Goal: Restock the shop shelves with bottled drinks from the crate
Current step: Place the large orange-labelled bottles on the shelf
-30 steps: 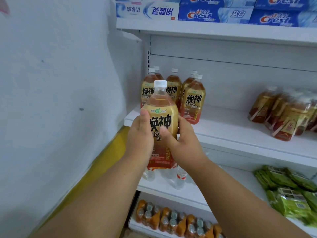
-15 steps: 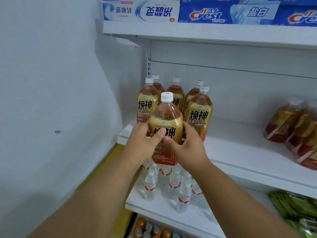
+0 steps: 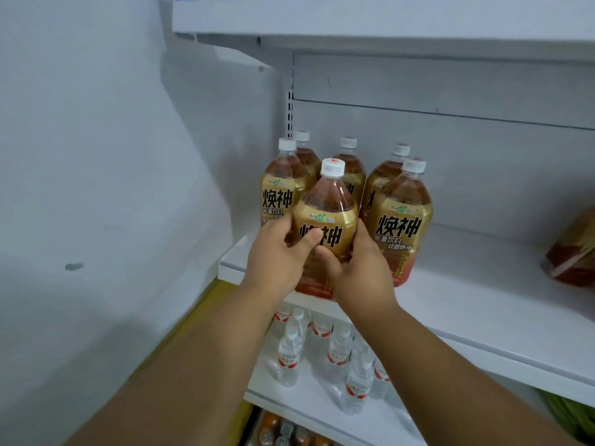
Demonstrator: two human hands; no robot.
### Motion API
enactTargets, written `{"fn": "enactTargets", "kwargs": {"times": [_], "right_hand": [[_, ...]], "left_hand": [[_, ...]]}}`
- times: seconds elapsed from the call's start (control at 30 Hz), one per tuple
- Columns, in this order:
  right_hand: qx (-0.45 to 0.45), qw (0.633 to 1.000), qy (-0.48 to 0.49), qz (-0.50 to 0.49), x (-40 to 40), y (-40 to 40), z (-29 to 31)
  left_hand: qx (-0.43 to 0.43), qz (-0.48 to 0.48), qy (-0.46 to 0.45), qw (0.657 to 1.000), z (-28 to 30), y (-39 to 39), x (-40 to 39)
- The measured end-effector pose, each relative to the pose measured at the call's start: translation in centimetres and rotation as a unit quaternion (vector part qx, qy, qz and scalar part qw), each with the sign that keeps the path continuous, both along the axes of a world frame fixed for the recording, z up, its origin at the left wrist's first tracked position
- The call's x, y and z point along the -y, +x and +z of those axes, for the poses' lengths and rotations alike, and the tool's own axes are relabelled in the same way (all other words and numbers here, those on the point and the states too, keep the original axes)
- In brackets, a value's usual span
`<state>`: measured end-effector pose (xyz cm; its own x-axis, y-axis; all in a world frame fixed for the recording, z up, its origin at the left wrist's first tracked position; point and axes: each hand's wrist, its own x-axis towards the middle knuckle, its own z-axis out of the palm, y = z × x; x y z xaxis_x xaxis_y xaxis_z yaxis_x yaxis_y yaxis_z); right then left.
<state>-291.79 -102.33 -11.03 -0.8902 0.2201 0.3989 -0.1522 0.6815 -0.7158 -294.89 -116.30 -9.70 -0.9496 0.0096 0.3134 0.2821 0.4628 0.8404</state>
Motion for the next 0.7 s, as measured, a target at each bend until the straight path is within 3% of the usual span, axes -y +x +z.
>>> {"fn": "enactTargets", "kwargs": {"times": [0.3,0.53,0.7], "right_hand": [[0.05,0.98,0.159,-0.111,0.1,-0.2,0.9],[0.065,0.979,0.15,-0.123,-0.2,-0.6,1.5],[-0.018,0.991,0.121,-0.055,-3.0,1.5,-1.0]], "left_hand": [[-0.005,0.066,0.008,0.998,-3.8,1.6,-0.7],[-0.06,0.116,-0.104,0.986,-4.9,2.3,-3.9],[-0.082,0.134,-0.127,0.979,-5.6,0.8,-5.1]]}}
